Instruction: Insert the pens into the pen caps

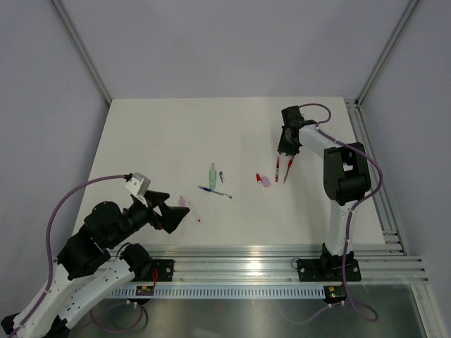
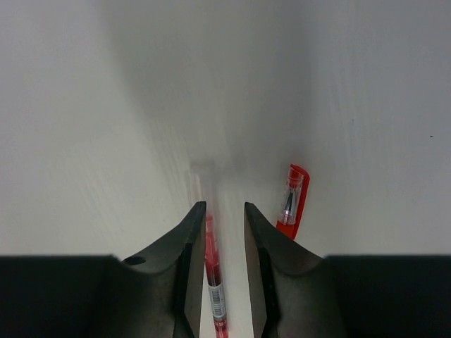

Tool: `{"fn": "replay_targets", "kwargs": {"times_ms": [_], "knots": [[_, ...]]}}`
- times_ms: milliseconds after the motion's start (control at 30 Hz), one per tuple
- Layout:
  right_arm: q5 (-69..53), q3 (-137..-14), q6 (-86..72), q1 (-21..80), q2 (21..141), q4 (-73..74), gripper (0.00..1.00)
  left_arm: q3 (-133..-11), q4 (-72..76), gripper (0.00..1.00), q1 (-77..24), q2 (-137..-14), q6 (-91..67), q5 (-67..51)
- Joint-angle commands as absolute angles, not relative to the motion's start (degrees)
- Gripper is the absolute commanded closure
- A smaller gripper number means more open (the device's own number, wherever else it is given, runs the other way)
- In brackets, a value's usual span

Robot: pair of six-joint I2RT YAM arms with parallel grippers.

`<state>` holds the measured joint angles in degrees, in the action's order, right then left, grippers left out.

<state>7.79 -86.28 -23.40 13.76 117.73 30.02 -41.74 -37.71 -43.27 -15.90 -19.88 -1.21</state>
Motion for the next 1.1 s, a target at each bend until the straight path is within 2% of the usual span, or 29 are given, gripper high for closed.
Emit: {"fn": "replay_targets", "kwargs": {"times_ms": [0, 333, 633, 833, 1067], "knots": [[6.5, -87.7, -23.1, 14.0, 117.1, 31.4, 0.65, -41.8, -35.9, 0.05, -42.8, -16.6, -19.3, -0.3], [1.2, -81.0, -22.6, 17.3, 102.7, 24.8, 0.60, -42.2, -36.6, 0.05, -40.2, -17.8, -19.7, 2.7], [4.7, -69.9, -24.5, 44.6, 94.2, 18.9, 0.60, -43.1, -39.8, 0.05, -35.7, -14.7, -22.9, 15.7], [7.1, -74.3, -25.2, 58.4, 99.2, 19.5, 0.60, -43.8, -41.7, 0.05, -34.5, -12.3, -24.7, 21.9], [11.1, -87.1, -24.6, 64.7, 112.5, 27.3, 0.62, -43.4, -42.0, 0.05, -33.7, -7.7, -25.7, 25.0]]}}
